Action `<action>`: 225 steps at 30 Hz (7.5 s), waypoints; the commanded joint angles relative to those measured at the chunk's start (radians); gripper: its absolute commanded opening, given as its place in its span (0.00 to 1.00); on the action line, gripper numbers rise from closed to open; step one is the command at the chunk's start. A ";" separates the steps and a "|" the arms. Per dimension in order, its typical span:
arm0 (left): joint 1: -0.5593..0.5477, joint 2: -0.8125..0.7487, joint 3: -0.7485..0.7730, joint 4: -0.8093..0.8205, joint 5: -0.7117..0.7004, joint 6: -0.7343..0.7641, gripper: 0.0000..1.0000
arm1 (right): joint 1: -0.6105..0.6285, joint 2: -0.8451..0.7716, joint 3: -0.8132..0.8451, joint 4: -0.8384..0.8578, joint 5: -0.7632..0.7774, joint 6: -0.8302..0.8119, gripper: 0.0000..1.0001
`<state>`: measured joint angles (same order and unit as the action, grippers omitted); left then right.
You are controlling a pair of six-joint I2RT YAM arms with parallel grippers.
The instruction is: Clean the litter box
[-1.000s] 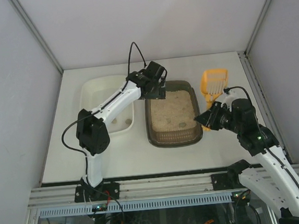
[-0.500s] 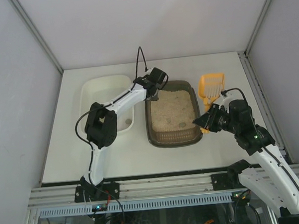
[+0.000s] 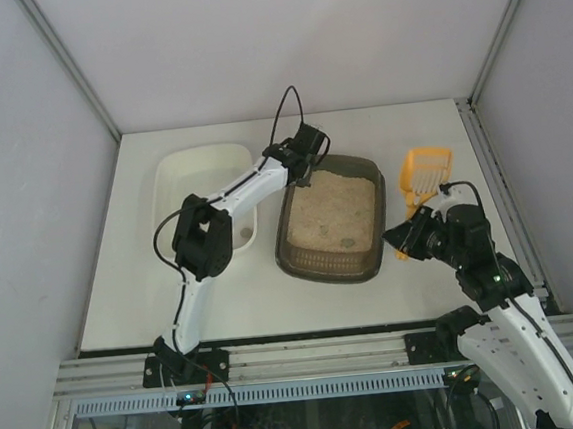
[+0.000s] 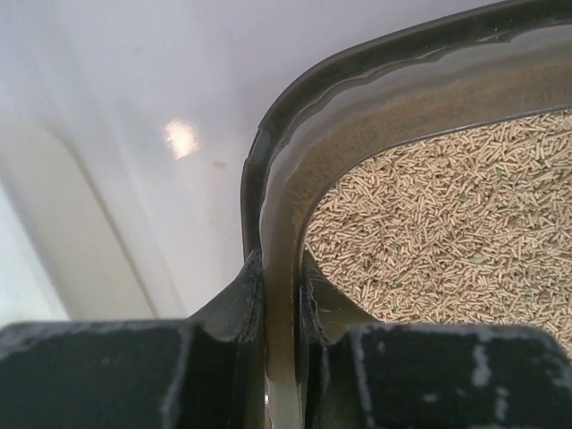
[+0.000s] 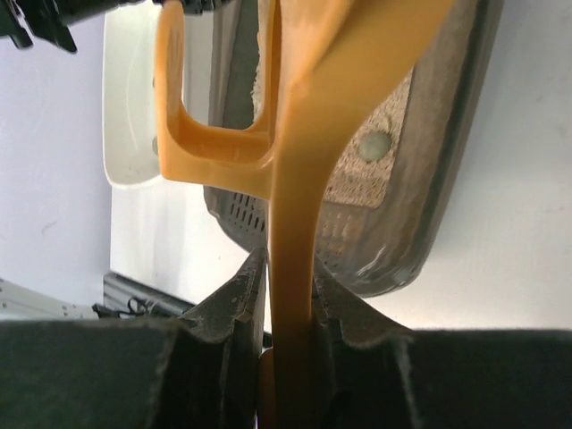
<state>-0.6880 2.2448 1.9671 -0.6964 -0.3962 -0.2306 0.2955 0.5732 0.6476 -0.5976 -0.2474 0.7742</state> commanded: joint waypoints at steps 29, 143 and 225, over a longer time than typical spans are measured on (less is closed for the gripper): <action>-0.250 0.183 0.397 -0.073 0.759 1.531 0.00 | -0.022 -0.420 0.177 -0.527 0.430 0.122 0.00; 0.210 -0.548 -0.588 0.036 0.546 -0.660 1.00 | 0.285 1.214 0.765 -0.646 -0.059 -0.458 0.00; 0.501 -1.377 -1.046 0.097 0.223 -0.010 1.00 | 0.123 0.417 -0.410 1.050 -0.497 0.065 0.00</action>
<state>-0.1989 0.9218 0.9463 -0.6586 -0.1318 -0.2726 0.3840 0.9562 0.2489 0.3534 -0.7898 0.8612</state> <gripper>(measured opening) 0.998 0.186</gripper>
